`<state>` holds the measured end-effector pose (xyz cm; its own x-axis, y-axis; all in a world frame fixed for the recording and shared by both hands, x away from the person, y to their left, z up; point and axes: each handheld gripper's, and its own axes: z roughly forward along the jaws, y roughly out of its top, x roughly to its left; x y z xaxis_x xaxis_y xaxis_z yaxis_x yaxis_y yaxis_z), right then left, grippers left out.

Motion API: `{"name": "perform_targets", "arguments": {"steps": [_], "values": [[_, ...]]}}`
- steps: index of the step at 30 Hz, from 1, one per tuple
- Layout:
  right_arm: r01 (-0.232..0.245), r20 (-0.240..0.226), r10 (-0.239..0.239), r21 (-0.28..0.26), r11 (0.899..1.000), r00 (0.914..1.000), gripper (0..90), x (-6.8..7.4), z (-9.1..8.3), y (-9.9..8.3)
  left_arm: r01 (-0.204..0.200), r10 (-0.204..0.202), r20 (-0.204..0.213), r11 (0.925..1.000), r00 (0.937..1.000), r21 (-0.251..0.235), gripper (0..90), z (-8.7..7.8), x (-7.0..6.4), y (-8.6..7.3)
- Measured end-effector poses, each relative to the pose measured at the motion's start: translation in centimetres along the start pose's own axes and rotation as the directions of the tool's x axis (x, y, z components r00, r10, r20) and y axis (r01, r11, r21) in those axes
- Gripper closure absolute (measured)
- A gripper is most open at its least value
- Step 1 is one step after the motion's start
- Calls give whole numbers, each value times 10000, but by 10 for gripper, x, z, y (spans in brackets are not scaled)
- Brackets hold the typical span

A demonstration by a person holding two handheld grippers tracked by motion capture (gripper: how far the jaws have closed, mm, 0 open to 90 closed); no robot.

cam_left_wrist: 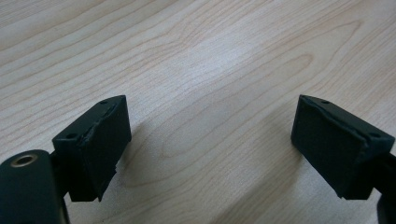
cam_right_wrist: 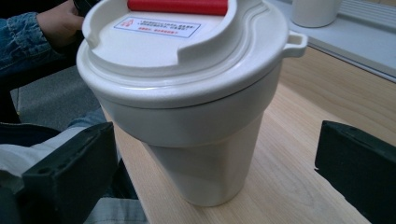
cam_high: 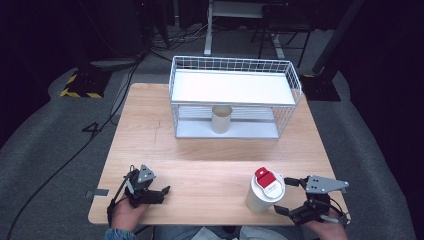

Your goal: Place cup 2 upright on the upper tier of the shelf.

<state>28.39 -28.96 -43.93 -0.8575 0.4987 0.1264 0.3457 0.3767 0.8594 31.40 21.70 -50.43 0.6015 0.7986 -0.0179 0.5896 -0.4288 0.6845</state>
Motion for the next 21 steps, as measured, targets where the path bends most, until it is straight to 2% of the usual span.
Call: {"name": "perform_targets", "arguments": {"steps": [9,17,21], "values": [[-84,-265,83,-45,10000,9996,0,3,19,-6,-13,13,-4,10000,10000,1,125,0,0,0],[32,46,-30,-412,9991,10000,0,9,30,-7,28,-28,2,10000,10000,-14,125,0,0,0],[44,66,-41,-398,9992,10000,0,10,36,-7,-21,21,-16,10000,10000,-2,125,0,0,0]]}}
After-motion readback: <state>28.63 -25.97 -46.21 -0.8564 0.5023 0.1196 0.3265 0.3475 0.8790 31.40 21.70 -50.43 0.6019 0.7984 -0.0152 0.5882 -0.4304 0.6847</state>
